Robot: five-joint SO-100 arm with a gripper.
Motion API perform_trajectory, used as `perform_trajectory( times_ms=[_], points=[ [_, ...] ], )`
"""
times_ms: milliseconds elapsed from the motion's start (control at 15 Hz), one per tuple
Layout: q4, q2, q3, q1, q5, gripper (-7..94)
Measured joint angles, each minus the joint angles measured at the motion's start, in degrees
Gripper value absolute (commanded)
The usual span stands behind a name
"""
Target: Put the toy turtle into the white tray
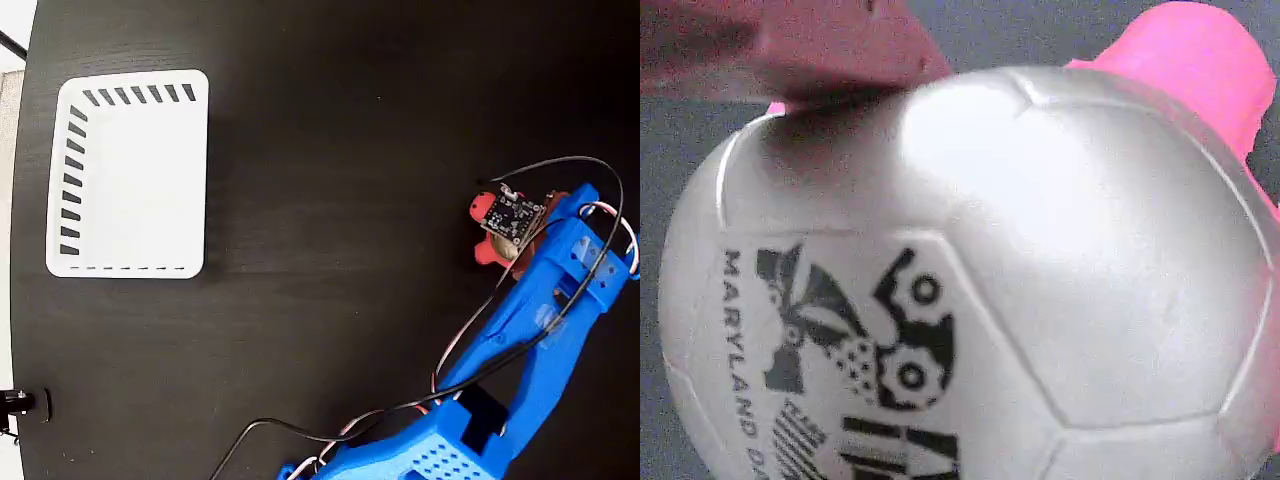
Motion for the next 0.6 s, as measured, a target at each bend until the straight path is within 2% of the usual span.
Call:
perform_trajectory(
  times_ms=[267, 600],
  points=[
    [2.99, 1.41, -0.79, 0.00, -0.44, 0],
    [7.29, 16.96, -0.26, -4.39, 0.00, 0]
  ],
)
